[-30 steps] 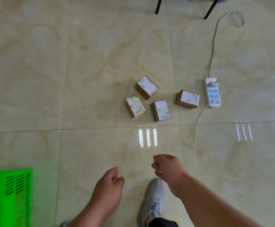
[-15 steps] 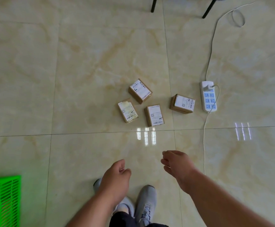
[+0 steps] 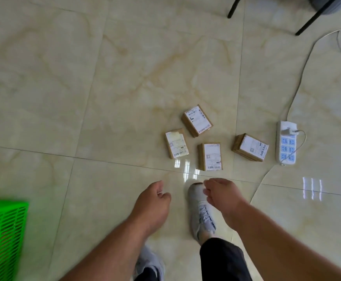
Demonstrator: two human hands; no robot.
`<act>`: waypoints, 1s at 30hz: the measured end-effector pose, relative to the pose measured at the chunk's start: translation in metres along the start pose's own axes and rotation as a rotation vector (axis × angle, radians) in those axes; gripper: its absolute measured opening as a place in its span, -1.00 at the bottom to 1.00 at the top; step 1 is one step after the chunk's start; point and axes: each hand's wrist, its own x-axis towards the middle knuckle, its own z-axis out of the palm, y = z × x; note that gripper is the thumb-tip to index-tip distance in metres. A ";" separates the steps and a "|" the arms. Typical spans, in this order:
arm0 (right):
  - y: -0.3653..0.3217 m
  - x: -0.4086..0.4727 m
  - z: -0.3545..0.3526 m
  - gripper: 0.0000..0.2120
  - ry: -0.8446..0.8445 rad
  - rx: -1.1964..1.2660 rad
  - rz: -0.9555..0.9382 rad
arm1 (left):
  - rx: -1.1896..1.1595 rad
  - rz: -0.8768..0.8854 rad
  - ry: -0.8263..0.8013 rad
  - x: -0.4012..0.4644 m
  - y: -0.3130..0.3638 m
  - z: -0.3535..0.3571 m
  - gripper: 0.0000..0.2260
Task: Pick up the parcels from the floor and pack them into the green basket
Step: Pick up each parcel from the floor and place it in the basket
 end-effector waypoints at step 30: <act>-0.052 0.205 0.088 -0.71 -0.176 -0.542 -0.145 | -0.388 -0.060 0.162 0.230 -0.003 0.055 -0.61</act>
